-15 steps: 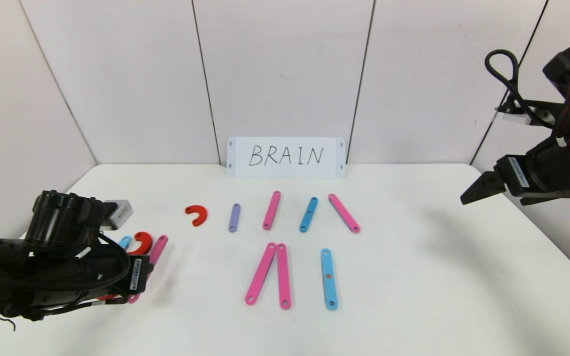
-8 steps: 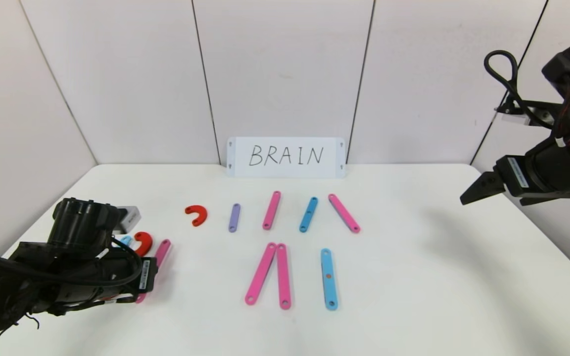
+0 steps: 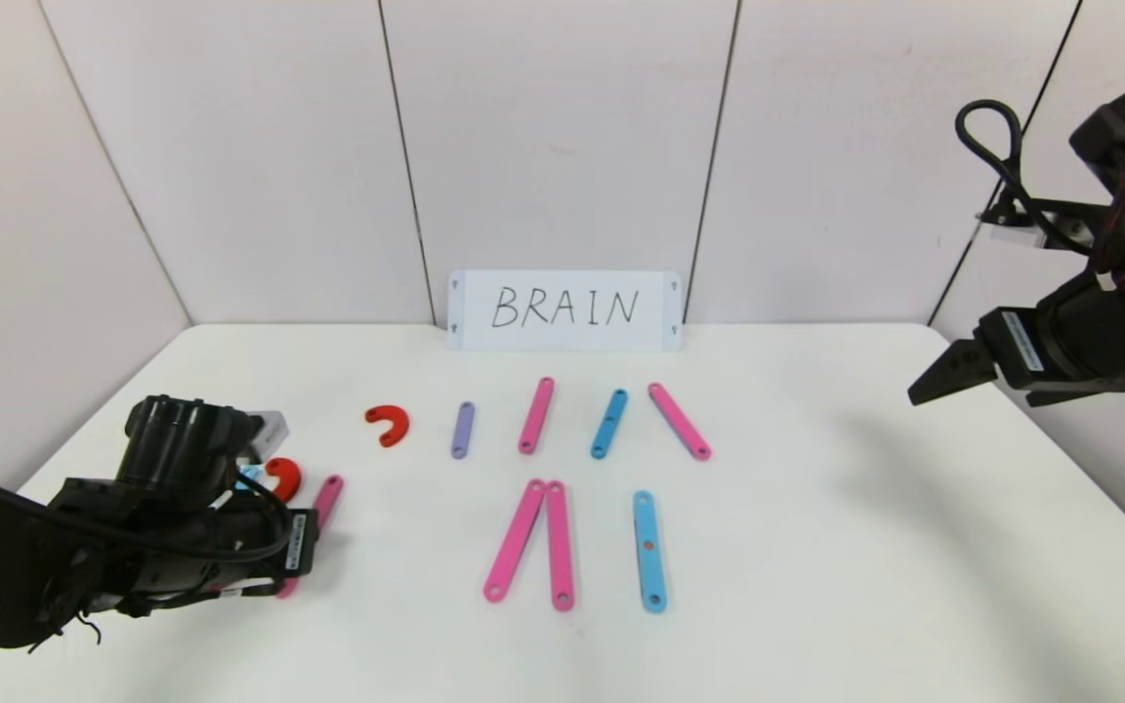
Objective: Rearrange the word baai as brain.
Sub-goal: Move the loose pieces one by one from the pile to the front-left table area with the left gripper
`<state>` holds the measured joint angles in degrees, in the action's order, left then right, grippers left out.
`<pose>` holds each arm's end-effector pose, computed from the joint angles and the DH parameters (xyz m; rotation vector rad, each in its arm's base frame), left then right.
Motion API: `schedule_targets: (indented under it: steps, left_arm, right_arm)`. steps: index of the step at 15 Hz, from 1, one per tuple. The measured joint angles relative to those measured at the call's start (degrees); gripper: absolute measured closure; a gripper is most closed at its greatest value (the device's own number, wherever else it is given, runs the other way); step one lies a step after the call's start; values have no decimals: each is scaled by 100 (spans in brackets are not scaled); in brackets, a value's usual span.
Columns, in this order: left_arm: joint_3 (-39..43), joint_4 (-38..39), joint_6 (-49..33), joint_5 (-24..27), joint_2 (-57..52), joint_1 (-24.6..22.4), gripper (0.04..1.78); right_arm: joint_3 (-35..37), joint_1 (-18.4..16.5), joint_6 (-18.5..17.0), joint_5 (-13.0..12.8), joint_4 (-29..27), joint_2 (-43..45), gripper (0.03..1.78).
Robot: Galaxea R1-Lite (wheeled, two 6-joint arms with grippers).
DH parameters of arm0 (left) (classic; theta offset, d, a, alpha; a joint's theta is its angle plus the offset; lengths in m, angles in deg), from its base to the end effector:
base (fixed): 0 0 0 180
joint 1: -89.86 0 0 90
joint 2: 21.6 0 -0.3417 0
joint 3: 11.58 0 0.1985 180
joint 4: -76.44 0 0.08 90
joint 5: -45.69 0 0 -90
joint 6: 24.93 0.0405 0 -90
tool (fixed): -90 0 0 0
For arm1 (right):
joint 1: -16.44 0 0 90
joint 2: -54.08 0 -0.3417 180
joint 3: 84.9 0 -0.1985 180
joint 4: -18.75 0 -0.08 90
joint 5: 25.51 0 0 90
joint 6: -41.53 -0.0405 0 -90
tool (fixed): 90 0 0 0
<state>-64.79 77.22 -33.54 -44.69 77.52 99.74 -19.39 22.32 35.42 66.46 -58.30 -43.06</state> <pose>0.2732 -0.0473 0.1094 -0.0716 0.7950 -0.0977 0.2910 0.0314 0.2942 0.0611 1.0474 0.0687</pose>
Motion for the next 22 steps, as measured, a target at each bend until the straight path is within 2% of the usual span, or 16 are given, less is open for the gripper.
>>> schedule_targets:
  steps: [3, 6, 10, 17, 19, 22]
  left_arm:
    - [-5, 440, 35, 0, 226, 2, 155]
    - [9, 471, 35, -6, 302, -2, 155]
    - [35, 440, 38, -295, 336, -5, 155]
    - [80, 440, 50, -301, 344, 4, 153]
    - [83, 432, 52, -300, 341, 30, 144]
    - [83, 433, 35, -289, 328, 146, 111]
  right_arm:
    - [4, 0, -1, 0, 0, 0, 9]
    - [4, -2, -1, 0, 0, 0, 9]
    - [4, -2, -1, 4, 0, 0, 9]
    - [17, 45, -1, 4, 0, 0, 9]
    - [22, 50, 0, 4, 0, 0, 9]
    - [22, 50, 2, 2, 0, 4, 9]
